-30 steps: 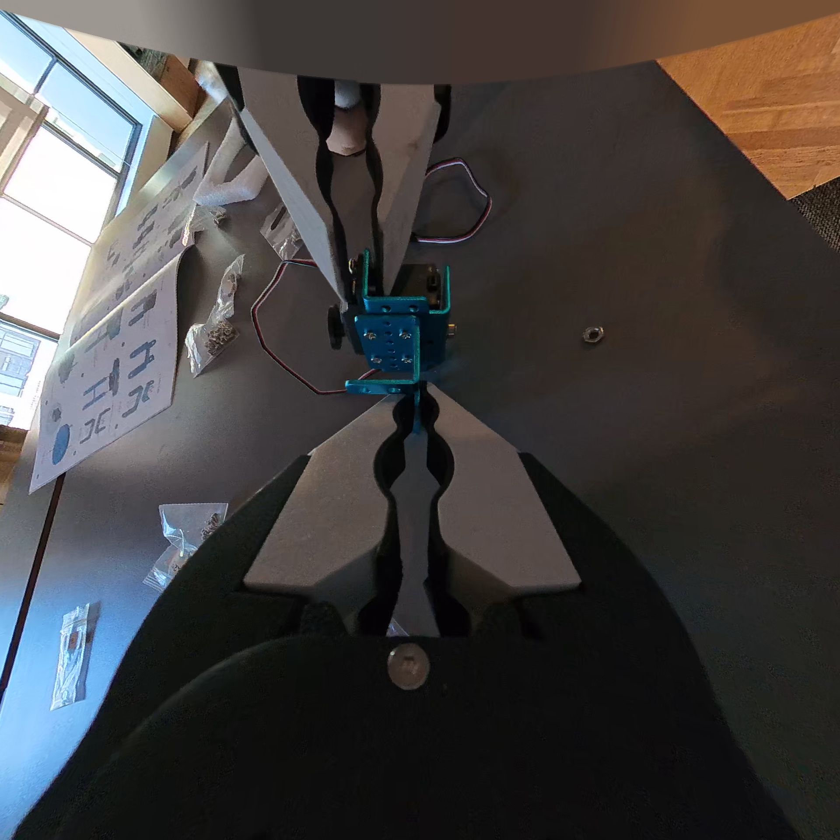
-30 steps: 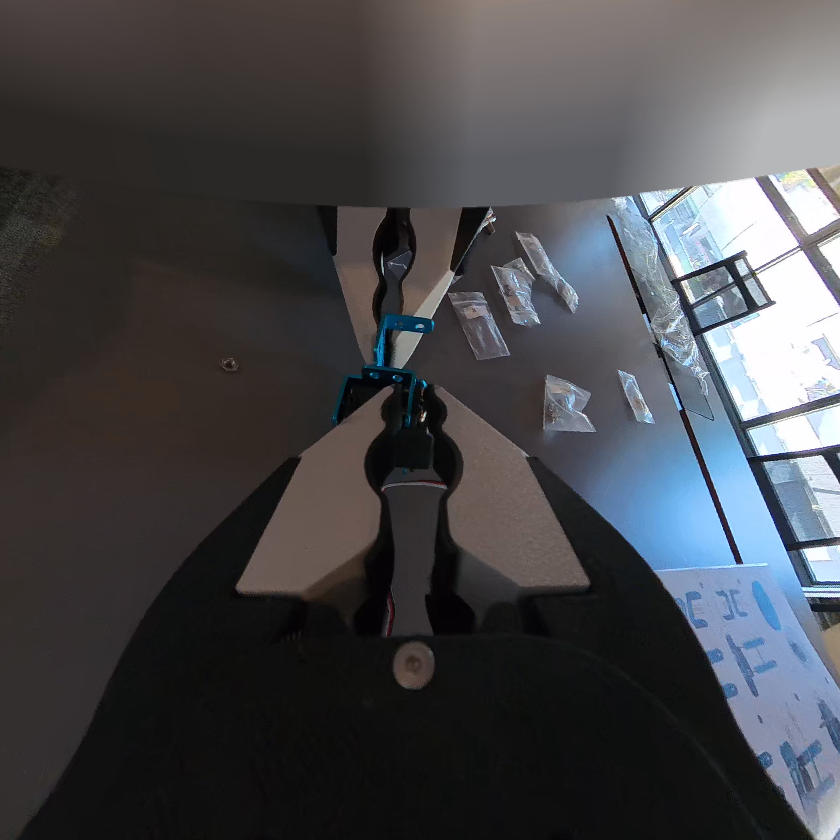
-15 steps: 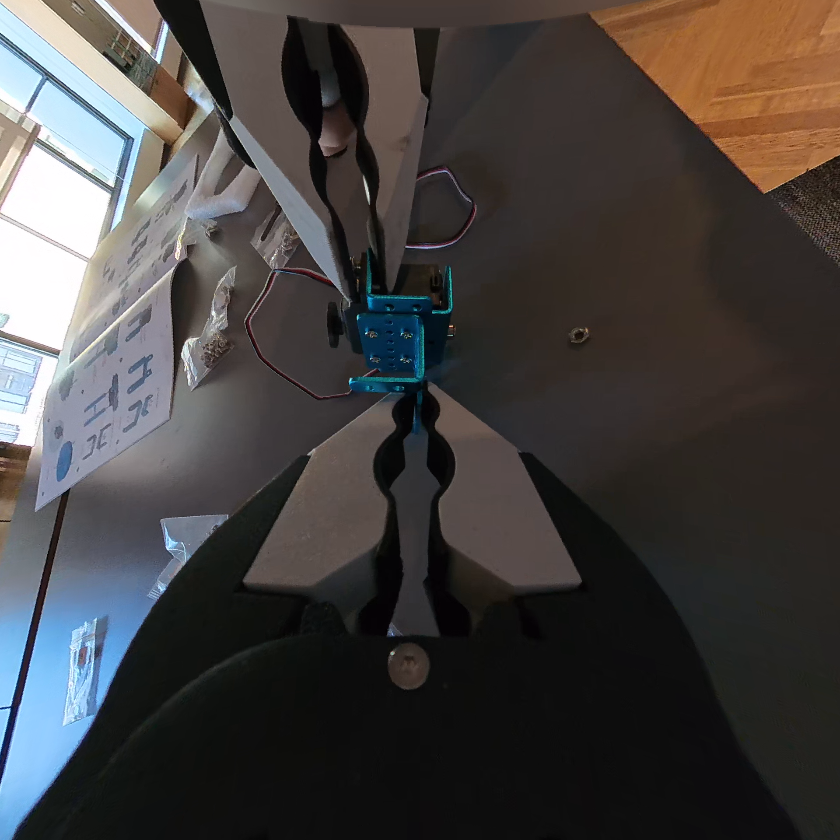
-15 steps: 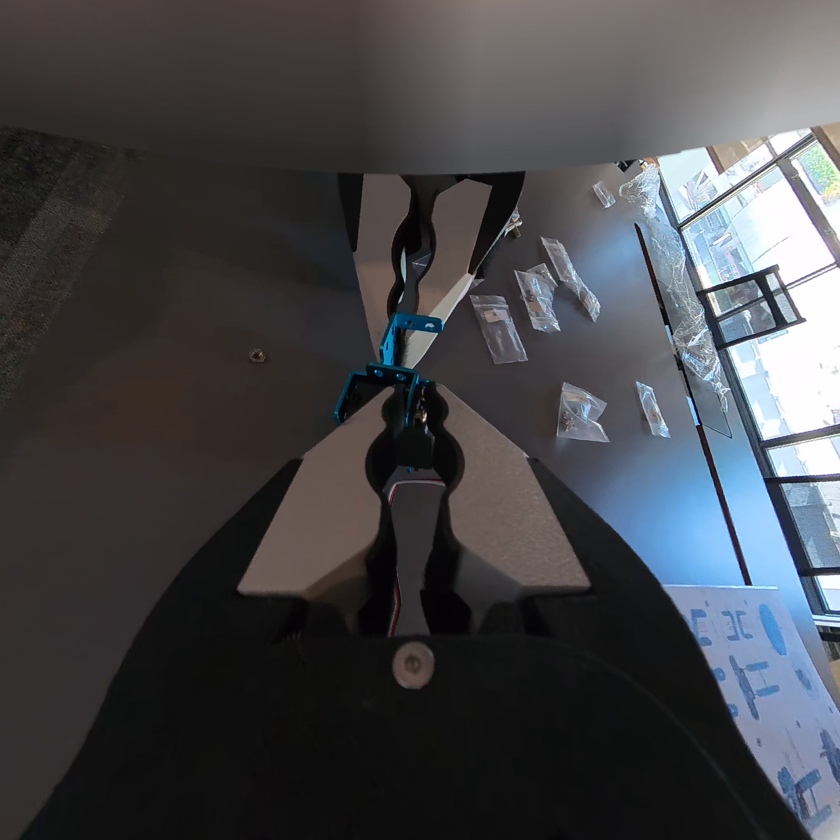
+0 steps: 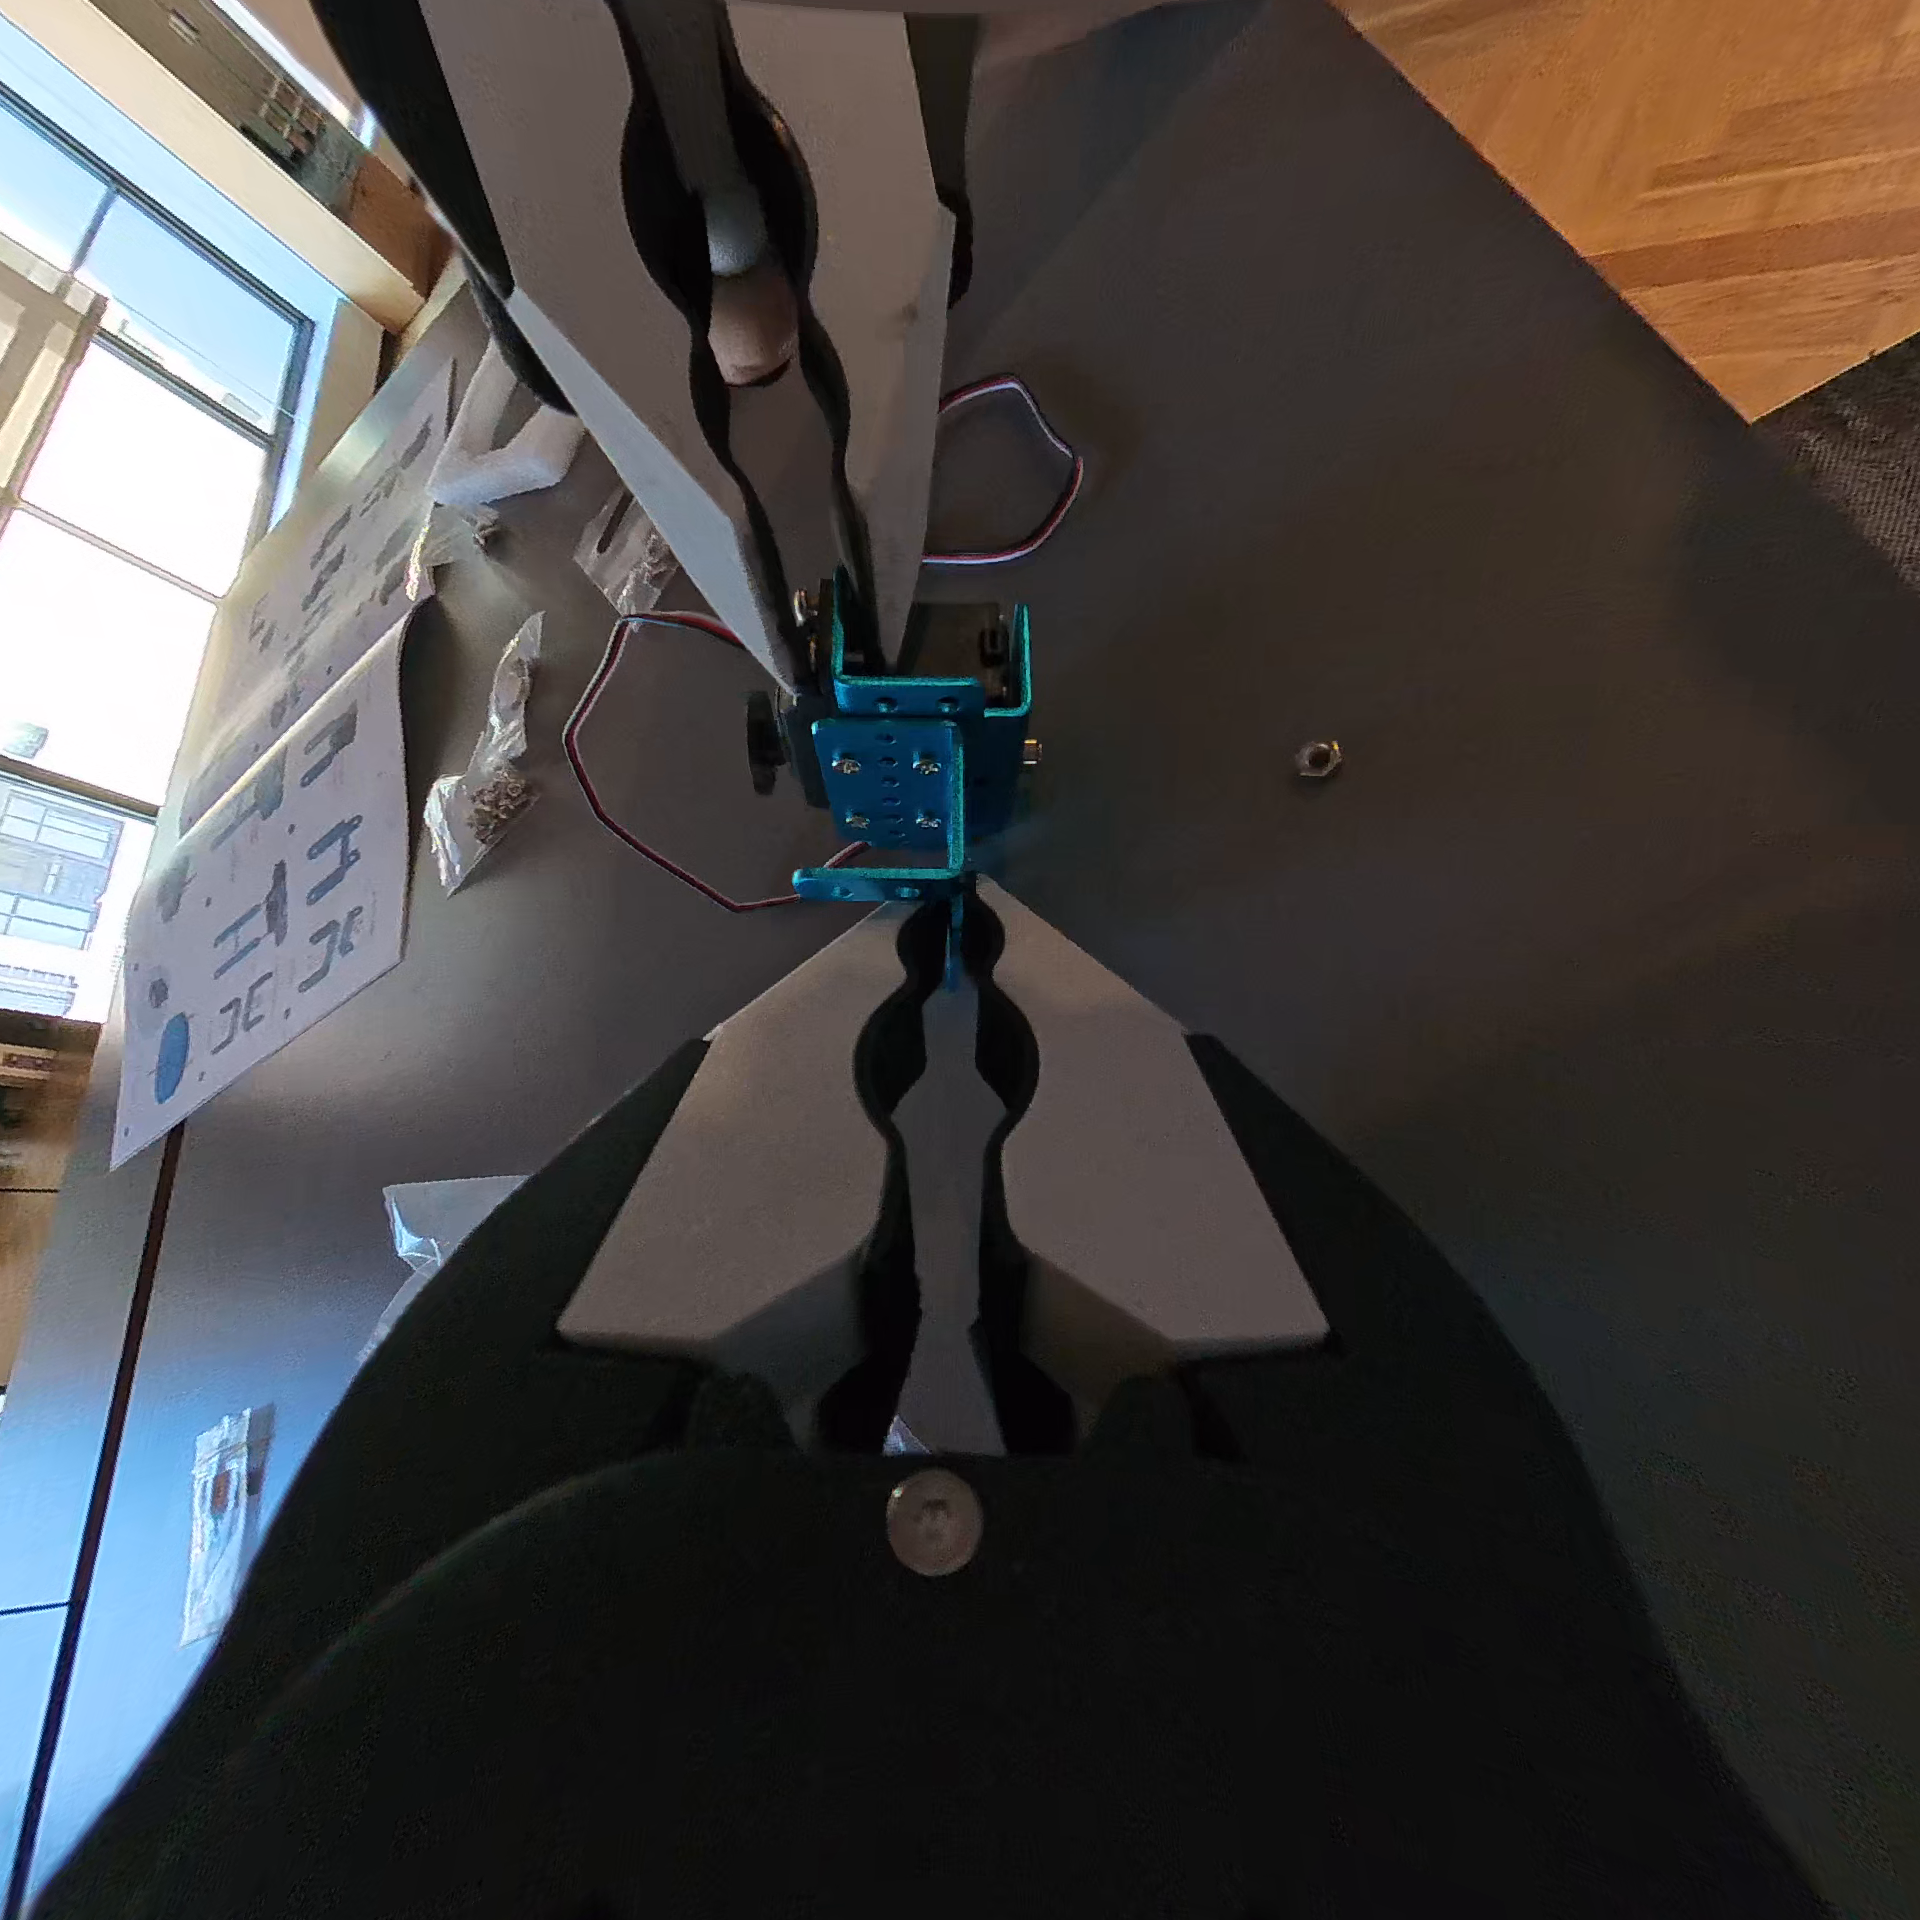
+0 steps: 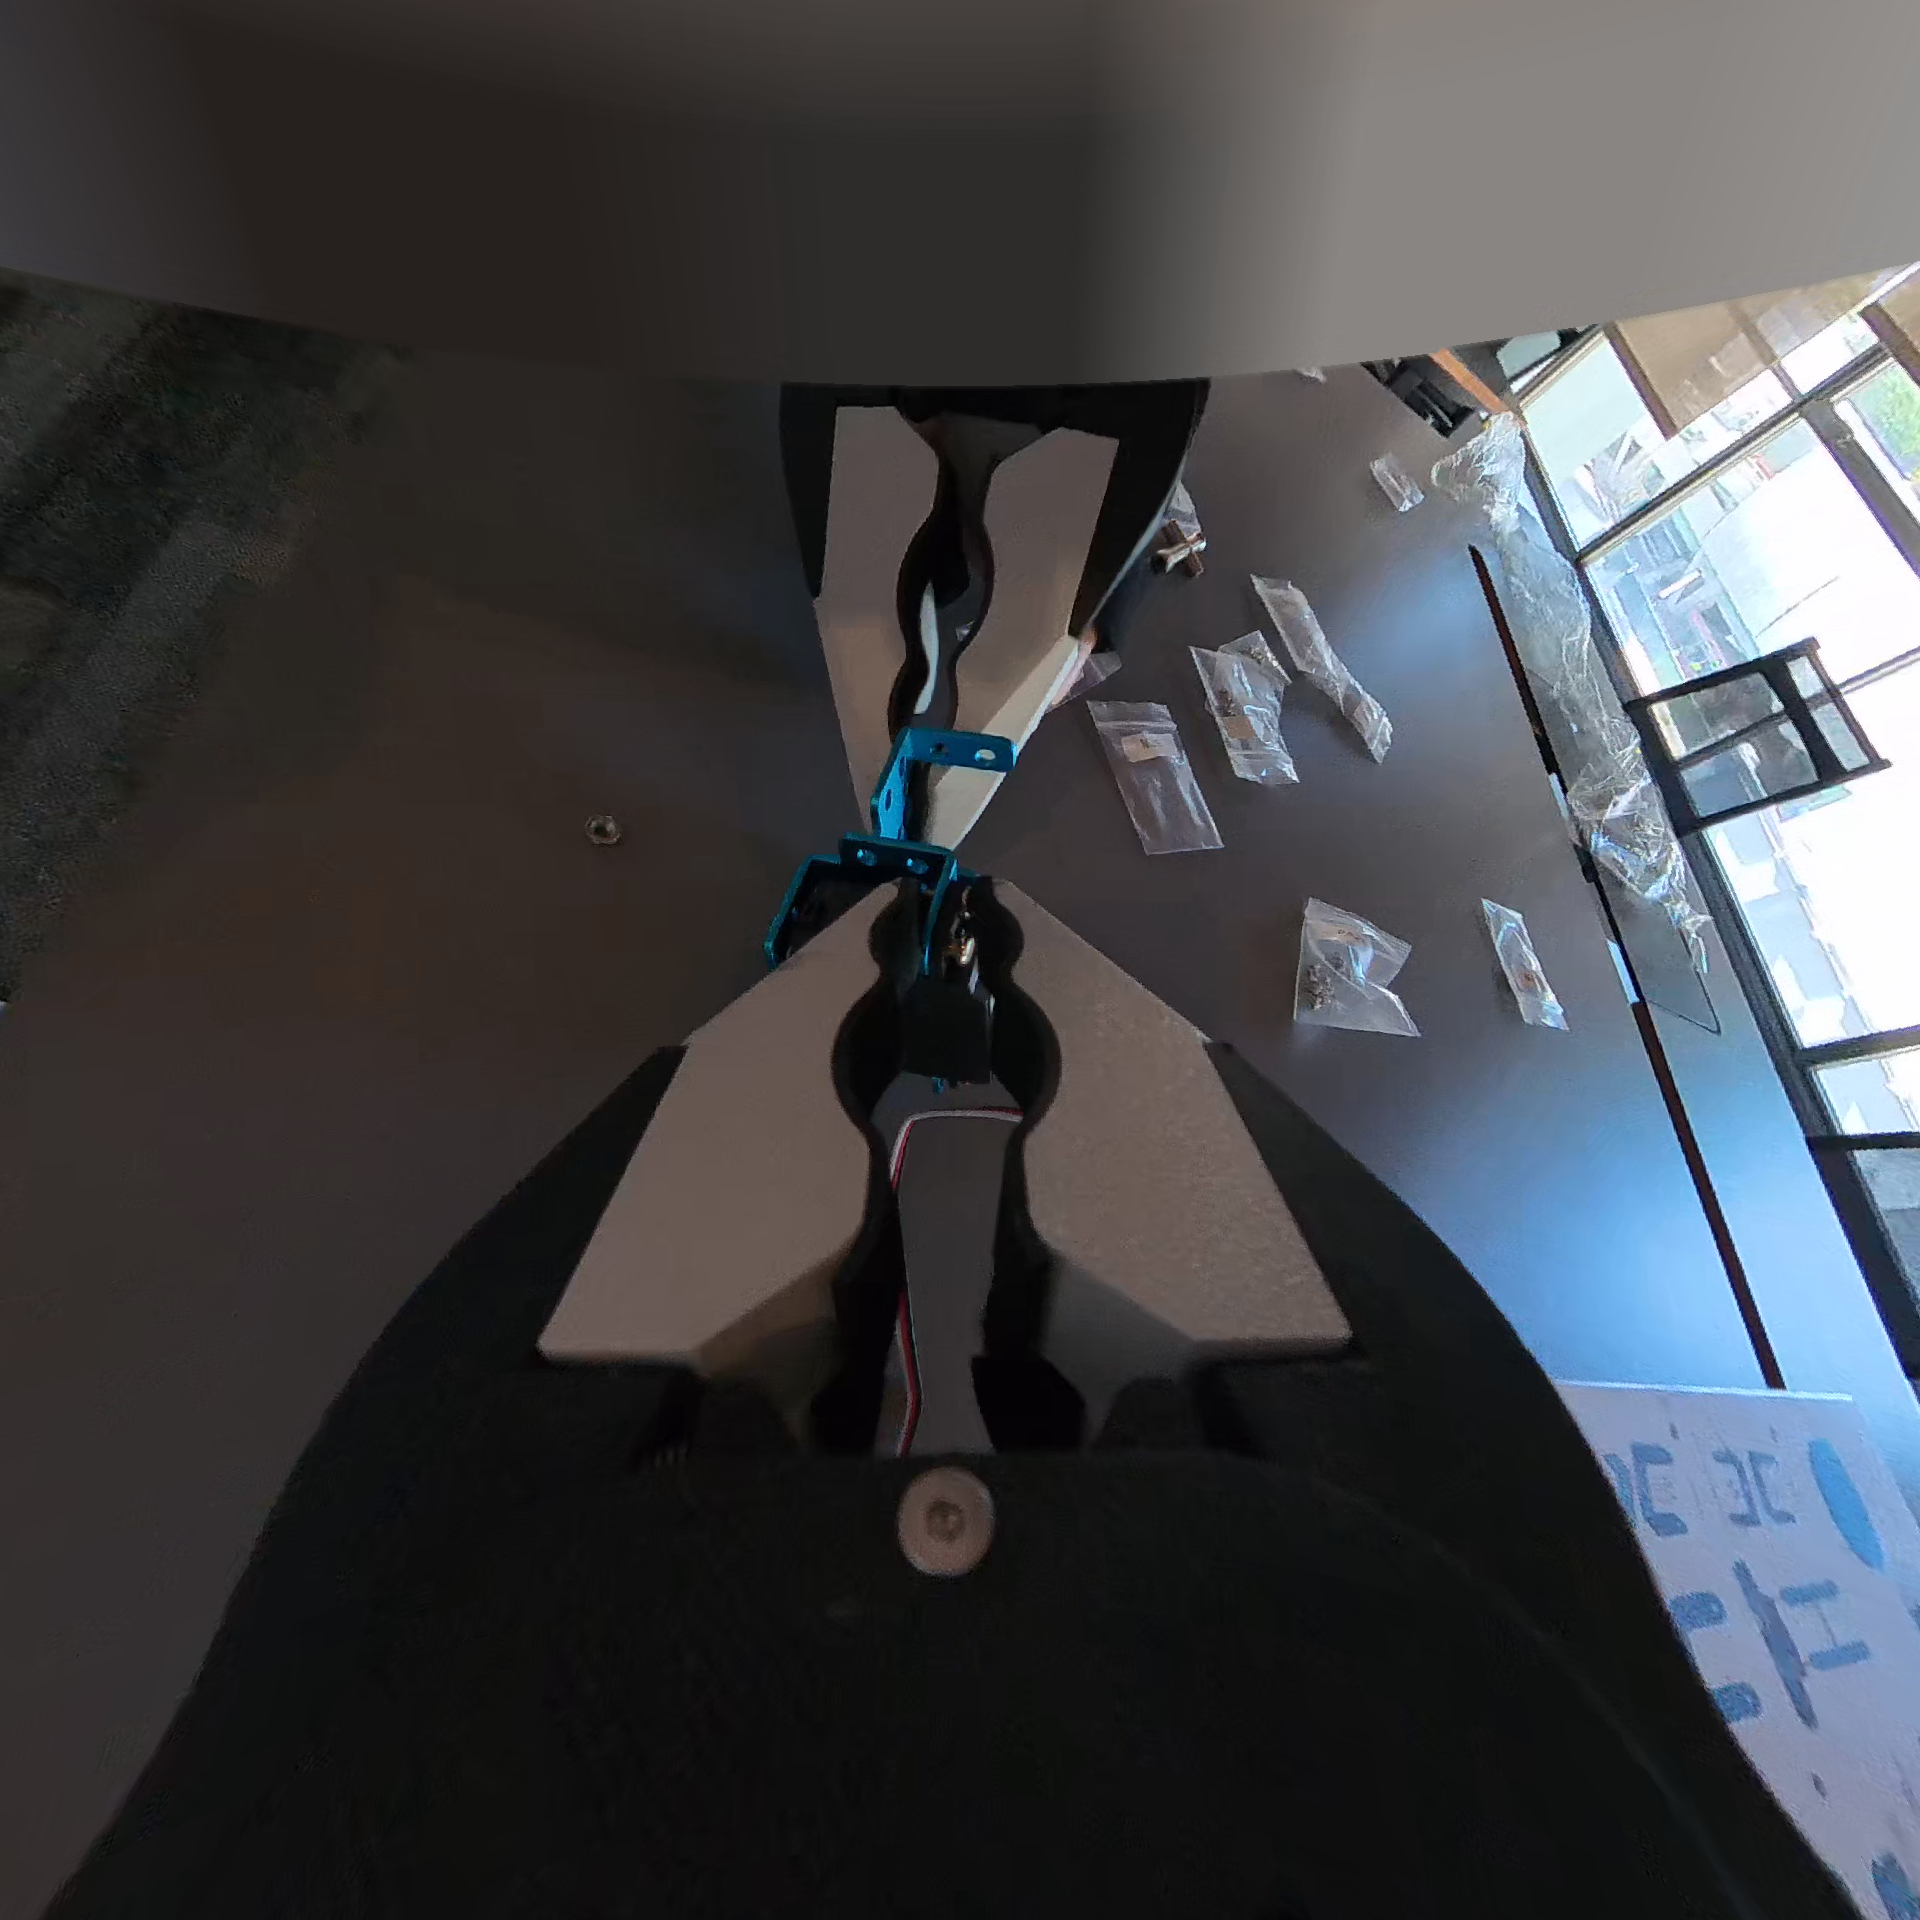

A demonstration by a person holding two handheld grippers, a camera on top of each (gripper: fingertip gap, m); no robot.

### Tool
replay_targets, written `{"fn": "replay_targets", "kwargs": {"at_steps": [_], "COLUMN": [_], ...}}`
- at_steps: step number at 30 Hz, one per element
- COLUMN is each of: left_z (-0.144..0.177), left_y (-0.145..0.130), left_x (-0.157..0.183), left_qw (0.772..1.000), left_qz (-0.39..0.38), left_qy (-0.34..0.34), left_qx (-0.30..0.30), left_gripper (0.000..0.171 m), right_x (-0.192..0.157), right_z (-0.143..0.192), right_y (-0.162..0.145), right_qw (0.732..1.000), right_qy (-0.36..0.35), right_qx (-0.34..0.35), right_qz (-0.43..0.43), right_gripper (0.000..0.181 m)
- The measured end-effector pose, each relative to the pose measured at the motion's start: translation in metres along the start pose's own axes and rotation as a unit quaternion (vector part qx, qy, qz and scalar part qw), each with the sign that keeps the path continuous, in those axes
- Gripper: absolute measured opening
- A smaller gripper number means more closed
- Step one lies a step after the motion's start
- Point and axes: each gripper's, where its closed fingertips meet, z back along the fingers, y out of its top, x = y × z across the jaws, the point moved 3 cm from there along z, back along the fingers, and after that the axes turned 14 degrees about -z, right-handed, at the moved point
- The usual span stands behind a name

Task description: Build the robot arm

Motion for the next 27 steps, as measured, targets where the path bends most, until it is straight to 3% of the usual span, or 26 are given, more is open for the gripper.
{"fn": "replay_targets", "kwargs": {"at_steps": [6, 16, 27], "left_z": [-0.0002, 0.0006, 0.0007], "left_y": [-0.0013, -0.0038, -0.0036], "left_x": [-0.0012, -0.0032, -0.0027], "left_qw": [1.0, 0.999, 0.999], "left_qz": [0.023, 0.04, 0.036], "left_qy": [-0.003, -0.004, -0.003], "left_qx": [0.009, 0.01, 0.011], "left_gripper": [0.001, 0.001, 0.001], "right_x": [0.0061, 0.0065, 0.0047], "right_z": [0.0067, 0.0093, 0.0073], "right_y": [-0.0001, 0.0, -0.003], "right_qw": [1.0, 1.0, 0.999], "right_qy": [-0.011, -0.009, 0.011], "right_qx": [0.007, 0.004, 0.002], "right_qz": [-0.008, -0.021, -0.037], "right_gripper": [0.024, 0.007, 0.013]}}
